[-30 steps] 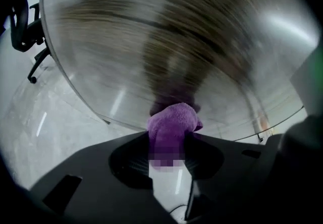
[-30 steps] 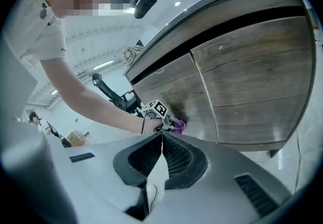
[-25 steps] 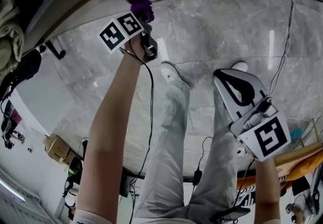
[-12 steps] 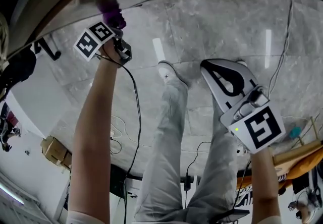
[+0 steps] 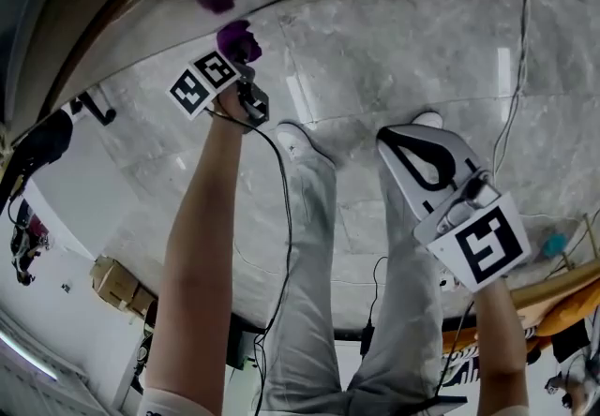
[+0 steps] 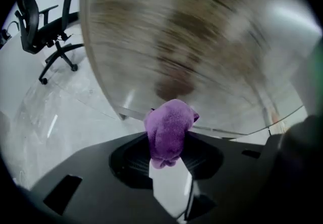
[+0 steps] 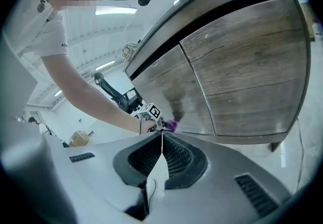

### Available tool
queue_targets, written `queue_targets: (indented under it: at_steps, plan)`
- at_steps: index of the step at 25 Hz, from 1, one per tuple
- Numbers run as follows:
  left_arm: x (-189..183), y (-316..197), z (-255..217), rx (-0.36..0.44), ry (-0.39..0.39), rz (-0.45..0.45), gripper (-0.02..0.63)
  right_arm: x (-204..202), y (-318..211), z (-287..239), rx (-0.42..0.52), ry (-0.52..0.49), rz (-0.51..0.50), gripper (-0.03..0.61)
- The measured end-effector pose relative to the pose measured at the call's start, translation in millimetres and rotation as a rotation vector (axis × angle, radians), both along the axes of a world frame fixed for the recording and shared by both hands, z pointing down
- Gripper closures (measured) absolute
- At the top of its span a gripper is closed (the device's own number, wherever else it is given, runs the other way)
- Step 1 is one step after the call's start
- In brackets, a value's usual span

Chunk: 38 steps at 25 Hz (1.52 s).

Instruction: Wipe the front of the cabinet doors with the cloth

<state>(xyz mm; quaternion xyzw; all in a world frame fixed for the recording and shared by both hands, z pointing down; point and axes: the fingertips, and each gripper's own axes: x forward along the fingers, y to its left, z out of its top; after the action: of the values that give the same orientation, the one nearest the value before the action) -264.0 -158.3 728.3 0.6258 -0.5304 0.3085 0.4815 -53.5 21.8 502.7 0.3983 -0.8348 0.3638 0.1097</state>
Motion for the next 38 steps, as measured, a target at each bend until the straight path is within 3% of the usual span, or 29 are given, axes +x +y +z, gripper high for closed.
queue_targets:
  at_steps: [4,7,12,14,18,22,28,38]
  plan:
    - [110.2,18.2,16.1,-0.023,0.079,0.121,0.463,41.4,16.6,6.8,-0.009,0.017,-0.006,0.551]
    - [170.5,19.7,24.4,-0.031,0.115,0.170,0.463,70.0,19.8,12.3,-0.011,0.017,0.025,0.551]
    - [220.8,3.6,45.5,-0.061,0.119,0.237,0.463,97.4,14.8,24.1,-0.031,0.026,0.089,0.551]
    - [222.1,2.0,54.9,-0.062,0.120,0.206,0.463,105.5,24.9,34.3,-0.044,0.037,0.102,0.551]
    - [201.8,-1.3,67.5,-0.065,0.088,0.158,0.463,116.8,39.4,54.4,-0.065,0.057,0.140,0.551]
    - [158.5,-6.0,69.9,-0.095,0.064,0.111,0.463,105.8,39.0,60.1,-0.067,0.061,0.173,0.551]
    - [85.7,-18.0,63.6,-0.110,-0.005,0.167,0.463,58.4,15.3,50.6,-0.043,0.050,0.163,0.551]
    - [-52.8,-35.8,44.5,-0.098,-0.057,0.024,0.463,-33.5,-20.7,25.9,0.002,0.047,0.110,0.551]
